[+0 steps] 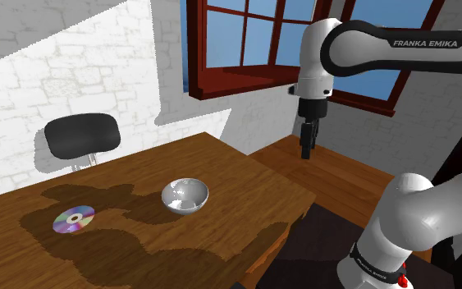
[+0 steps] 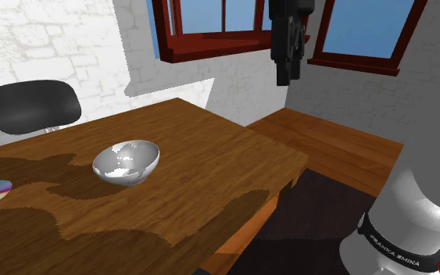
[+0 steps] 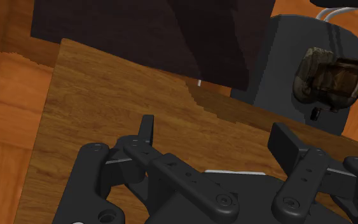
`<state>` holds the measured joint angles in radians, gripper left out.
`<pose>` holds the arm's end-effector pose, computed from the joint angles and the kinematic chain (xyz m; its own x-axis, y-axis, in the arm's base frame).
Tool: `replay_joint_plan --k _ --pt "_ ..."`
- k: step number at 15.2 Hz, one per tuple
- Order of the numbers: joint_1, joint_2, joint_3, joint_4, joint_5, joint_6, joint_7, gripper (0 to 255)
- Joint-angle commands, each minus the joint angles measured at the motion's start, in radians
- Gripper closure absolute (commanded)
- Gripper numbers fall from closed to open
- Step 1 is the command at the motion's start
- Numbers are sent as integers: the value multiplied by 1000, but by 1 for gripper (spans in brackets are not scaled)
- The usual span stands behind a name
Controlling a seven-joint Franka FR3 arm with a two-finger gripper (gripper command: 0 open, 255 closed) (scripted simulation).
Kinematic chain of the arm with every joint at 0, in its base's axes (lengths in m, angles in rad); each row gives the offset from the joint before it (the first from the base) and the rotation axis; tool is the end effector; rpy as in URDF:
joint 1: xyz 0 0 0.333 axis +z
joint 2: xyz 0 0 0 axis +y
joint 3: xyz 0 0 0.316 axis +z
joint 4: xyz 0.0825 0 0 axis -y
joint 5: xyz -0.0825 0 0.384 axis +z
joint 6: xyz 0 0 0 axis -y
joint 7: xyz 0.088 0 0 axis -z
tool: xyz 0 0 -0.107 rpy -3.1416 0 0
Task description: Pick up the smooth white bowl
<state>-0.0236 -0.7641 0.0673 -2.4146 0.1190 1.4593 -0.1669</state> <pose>0.2960 0.0312 0.5477 0.9650 0.1942 -0.1762 0.1782 -0.9786 -0.1027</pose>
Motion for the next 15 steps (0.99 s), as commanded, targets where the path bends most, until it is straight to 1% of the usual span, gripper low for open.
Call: replay_joint_plan --k 1,8,15 --pt "0 0 0 0 0 0 0 0" --pt "15 227 54 47 56 206 37 0" --pt "28 476 99 159 84 372 73 0"
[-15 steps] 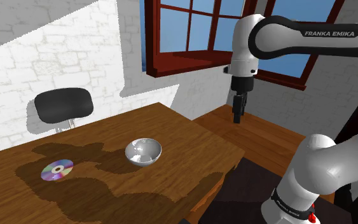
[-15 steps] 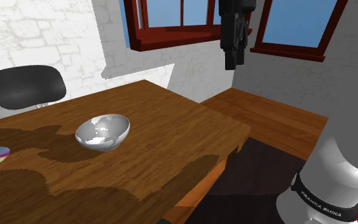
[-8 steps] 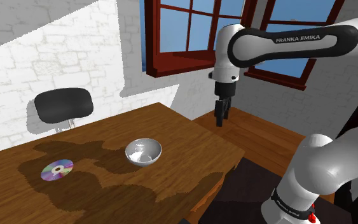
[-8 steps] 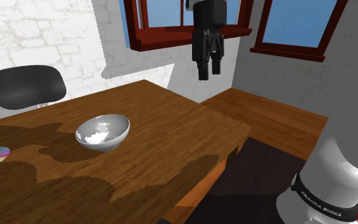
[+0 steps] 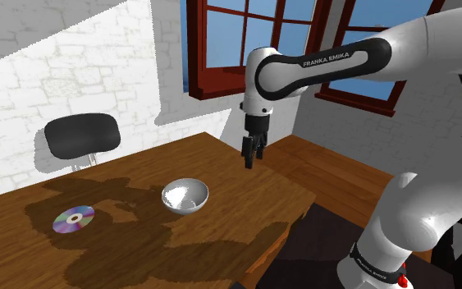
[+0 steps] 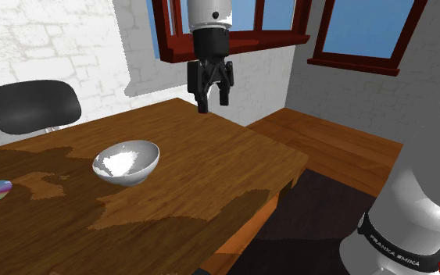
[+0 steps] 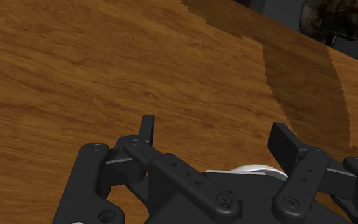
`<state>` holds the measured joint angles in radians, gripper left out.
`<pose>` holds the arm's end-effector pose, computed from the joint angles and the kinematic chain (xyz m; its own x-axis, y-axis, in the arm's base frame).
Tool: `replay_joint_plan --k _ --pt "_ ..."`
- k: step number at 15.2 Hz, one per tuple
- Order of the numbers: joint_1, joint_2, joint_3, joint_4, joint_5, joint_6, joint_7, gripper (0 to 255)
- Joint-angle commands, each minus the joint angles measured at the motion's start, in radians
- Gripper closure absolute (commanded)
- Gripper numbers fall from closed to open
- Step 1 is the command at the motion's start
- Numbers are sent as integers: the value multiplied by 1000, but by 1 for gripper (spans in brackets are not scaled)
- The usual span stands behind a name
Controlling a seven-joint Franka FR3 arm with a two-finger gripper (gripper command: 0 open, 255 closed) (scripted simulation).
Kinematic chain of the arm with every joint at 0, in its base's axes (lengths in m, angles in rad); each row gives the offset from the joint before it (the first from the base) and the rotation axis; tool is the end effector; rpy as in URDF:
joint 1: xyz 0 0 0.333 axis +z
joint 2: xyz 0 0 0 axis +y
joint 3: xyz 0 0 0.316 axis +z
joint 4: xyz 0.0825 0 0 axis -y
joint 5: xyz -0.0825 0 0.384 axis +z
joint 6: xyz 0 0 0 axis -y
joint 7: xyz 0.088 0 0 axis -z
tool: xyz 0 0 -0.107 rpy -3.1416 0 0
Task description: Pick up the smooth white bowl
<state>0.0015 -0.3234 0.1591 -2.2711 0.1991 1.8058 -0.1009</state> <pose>0.4297 0.0900 0.4747 0.9716 0.1961 -0.1327 0.1762 -0.9731 -0.1482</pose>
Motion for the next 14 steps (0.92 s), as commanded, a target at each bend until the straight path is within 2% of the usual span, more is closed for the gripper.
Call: replay_joint_plan --k 1,8,14 --pt "5 72 13 36 6 46 13 0" --pt "22 331 45 218 0 152 56 0" --pt "47 558 59 426 -25 196 96 0"
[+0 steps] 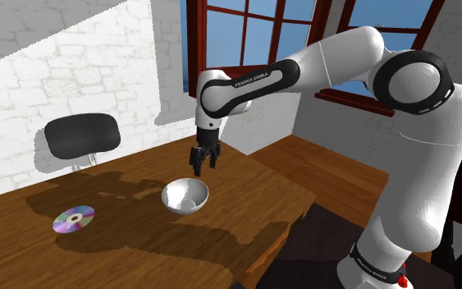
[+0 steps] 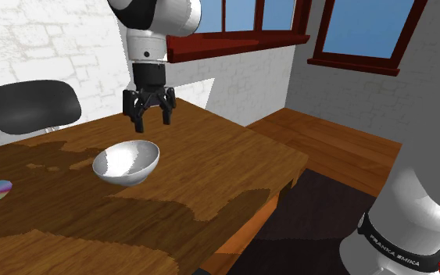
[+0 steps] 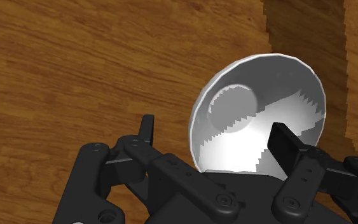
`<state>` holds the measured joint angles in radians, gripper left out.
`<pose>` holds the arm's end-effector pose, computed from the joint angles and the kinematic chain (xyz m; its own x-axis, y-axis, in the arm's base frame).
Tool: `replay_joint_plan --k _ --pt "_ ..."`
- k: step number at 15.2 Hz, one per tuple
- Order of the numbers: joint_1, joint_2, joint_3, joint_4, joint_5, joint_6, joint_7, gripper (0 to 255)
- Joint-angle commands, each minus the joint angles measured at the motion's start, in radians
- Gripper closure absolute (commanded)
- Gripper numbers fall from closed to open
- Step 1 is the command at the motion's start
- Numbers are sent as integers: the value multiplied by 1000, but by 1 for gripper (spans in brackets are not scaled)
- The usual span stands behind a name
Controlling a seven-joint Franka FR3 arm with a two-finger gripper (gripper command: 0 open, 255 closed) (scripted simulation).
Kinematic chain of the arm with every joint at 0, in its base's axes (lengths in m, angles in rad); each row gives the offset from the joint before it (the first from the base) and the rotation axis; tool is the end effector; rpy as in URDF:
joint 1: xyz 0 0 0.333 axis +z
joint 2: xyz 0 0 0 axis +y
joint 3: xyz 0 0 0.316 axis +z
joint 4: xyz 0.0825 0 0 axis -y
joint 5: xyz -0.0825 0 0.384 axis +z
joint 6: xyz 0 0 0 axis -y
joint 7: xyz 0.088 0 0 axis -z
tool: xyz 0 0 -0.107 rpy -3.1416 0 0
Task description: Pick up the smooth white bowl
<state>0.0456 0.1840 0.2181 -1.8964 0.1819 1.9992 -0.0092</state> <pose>0.5715 0.1606 0.4033 0.9772 0.1951 -0.0839 0.1755 -0.9644 -0.1979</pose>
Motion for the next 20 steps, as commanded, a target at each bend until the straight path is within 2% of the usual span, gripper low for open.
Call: replay_joint_plan --k 1,8,10,11,20 --pt "5 61 0 62 -9 4 6 0" --pt "8 103 -1 14 -10 93 -6 0" --pt "8 102 -1 13 -10 93 -6 0" --pt "8 102 -2 15 -10 92 -6 255" --pt "8 103 -1 14 -10 93 -6 255"
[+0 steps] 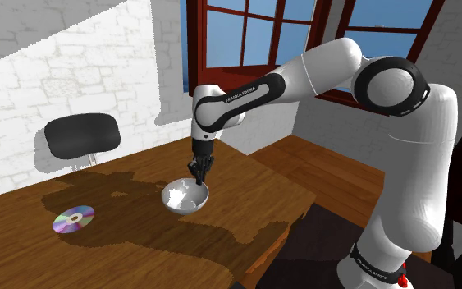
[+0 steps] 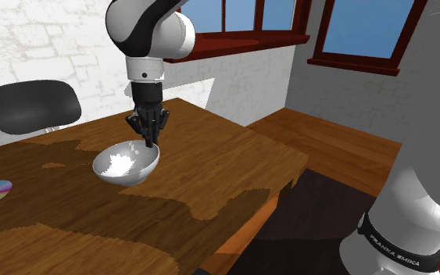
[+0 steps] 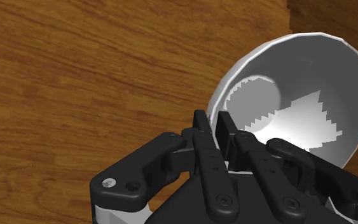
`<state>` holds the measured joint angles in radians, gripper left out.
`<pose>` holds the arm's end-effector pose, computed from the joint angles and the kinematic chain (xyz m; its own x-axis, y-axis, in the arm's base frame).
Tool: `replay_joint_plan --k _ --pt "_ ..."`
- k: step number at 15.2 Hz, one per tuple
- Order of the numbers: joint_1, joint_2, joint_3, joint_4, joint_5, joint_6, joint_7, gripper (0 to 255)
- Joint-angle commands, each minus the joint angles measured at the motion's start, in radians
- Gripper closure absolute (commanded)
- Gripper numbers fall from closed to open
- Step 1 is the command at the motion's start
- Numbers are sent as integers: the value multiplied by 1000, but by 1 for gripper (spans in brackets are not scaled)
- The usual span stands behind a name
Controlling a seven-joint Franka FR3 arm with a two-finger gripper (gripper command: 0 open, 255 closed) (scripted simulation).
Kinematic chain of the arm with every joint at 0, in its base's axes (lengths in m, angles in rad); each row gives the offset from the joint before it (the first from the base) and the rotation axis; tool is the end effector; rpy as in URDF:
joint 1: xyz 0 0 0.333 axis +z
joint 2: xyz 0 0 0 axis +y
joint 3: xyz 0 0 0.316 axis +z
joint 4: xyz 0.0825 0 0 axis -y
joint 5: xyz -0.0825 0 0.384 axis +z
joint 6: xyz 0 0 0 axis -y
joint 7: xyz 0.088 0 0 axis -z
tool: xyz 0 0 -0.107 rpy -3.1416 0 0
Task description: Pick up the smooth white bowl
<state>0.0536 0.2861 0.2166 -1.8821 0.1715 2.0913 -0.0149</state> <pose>0.5894 0.1650 0.3566 0.9778 0.1940 -0.0786 0.1749 -0.9636 -0.2024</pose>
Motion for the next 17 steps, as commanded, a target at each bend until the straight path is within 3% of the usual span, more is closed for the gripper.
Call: replay_joint_plan --k 1,17 --pt "0 -6 0 5 0 -11 1 255" --pt "-6 -73 2 109 2 -180 25 255"
